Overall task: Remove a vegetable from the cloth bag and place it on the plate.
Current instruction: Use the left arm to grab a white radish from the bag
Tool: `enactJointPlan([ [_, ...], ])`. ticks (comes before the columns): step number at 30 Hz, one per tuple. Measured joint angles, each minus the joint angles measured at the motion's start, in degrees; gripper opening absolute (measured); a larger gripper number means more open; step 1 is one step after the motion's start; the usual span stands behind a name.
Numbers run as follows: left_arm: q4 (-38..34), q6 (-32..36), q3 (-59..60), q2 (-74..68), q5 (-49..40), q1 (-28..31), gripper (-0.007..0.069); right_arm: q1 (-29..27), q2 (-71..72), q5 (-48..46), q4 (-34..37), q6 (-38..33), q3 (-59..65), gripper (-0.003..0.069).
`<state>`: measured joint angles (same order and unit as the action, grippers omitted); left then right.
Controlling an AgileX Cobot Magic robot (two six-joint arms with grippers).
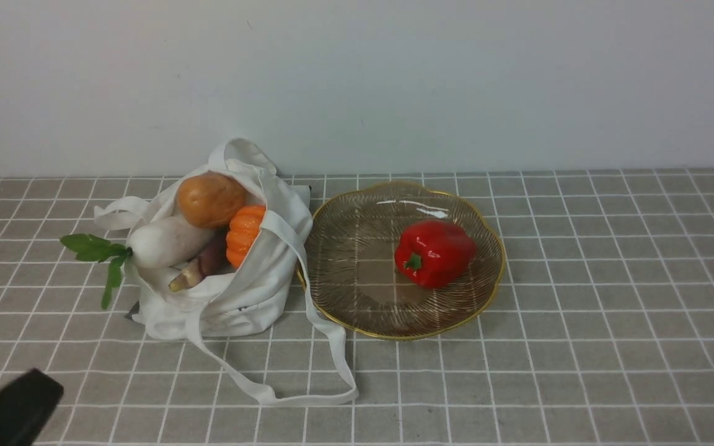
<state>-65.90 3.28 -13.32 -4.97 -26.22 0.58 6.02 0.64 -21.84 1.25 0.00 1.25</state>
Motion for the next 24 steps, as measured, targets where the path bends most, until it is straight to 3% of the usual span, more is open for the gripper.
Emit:
enactJointPlan([
  [3,7.3,5.3,-11.2,-12.9,-12.7,0.0,-0.0004,0.0,0.0,0.0,0.0,0.0,0.0,-0.0015],
  [6,19.0,7.0,-20.2,-26.8,-27.5,0.0,-0.0004,0.0,0.0,0.0,0.0,0.0,0.0,-0.0015],
  [10,35.1,7.8,-31.0,-44.8,-37.2,0.0,-0.0004,0.0,0.0,0.0,0.0,0.0,0.0,-0.0015],
  [13,44.1,7.8,-37.8,-53.9,-38.1,0.0,-0.0004,0.0,0.0,0.0,0.0,0.0,0.0,-0.0015],
  [16,48.4,7.8,-45.5,-62.5,-38.3,0.0,-0.0004,0.0,0.0,0.0,0.0,0.0,0.0,-0.0015],
  [21,50.2,7.6,-56.2,-73.9,-38.6,0.0,0.0025,0.0,0.0,0.0,0.0,0.0,0.0,-0.0015],
  [24,51.3,7.3,-61.9,-81.2,-38.7,-0.8,0.0092,0.0,0.0,0.0,0.0,0.0,0.0,-0.0015],
])
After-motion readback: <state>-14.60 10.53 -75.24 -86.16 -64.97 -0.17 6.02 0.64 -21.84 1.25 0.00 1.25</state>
